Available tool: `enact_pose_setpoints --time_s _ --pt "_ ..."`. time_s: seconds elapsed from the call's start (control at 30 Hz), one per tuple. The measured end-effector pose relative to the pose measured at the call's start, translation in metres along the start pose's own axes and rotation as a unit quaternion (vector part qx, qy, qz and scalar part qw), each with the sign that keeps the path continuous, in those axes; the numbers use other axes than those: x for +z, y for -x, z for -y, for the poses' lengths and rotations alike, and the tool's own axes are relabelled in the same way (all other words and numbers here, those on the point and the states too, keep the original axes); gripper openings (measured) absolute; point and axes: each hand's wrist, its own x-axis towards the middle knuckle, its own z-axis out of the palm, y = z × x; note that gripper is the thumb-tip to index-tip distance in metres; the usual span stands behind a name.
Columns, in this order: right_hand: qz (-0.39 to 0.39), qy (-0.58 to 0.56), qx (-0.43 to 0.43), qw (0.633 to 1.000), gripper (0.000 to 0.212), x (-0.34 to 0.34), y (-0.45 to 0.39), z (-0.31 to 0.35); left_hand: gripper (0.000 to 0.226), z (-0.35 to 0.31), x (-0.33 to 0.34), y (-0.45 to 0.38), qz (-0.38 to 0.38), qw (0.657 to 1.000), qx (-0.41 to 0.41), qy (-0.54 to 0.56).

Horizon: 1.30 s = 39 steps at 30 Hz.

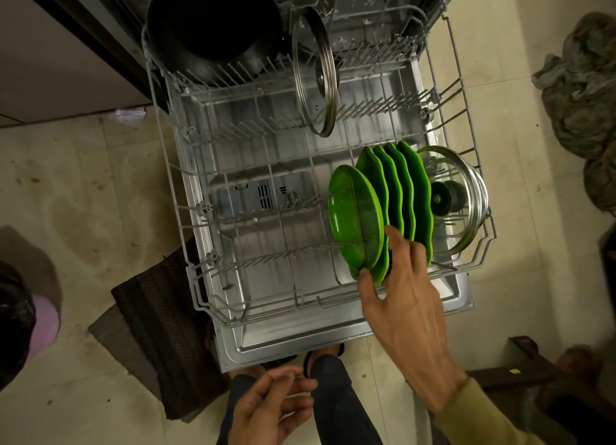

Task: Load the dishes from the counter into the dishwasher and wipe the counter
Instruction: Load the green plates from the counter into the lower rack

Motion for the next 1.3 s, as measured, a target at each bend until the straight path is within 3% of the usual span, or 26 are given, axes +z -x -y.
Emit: enact_pose_setpoints --time_s 0.3,0.77,1.0,1.3 --pt "0.010 -0.025 0.030 0.999 0.059 -0.001 0.000 -0.002 0.017 -0.021 0.007 0.021 0.021 0.999 0.038 0.013" --pt "0.035 0.089 0.017 0.995 0.041 -0.010 -0.054 0.002 0.016 -0.020 -0.001 0.034 0.013 0.998 0.047 0.033" --pt "0.055 0.098 0.032 0.993 0.044 -0.023 -0.045 0.010 0.017 -0.020 -0.003 0.047 0.008 0.998 0.056 0.042" --pt "0.098 0.027 -0.032 0.994 0.046 -0.128 0.030 0.091 0.022 -0.077 -0.004 0.174 0.045 0.978 0.202 0.020"
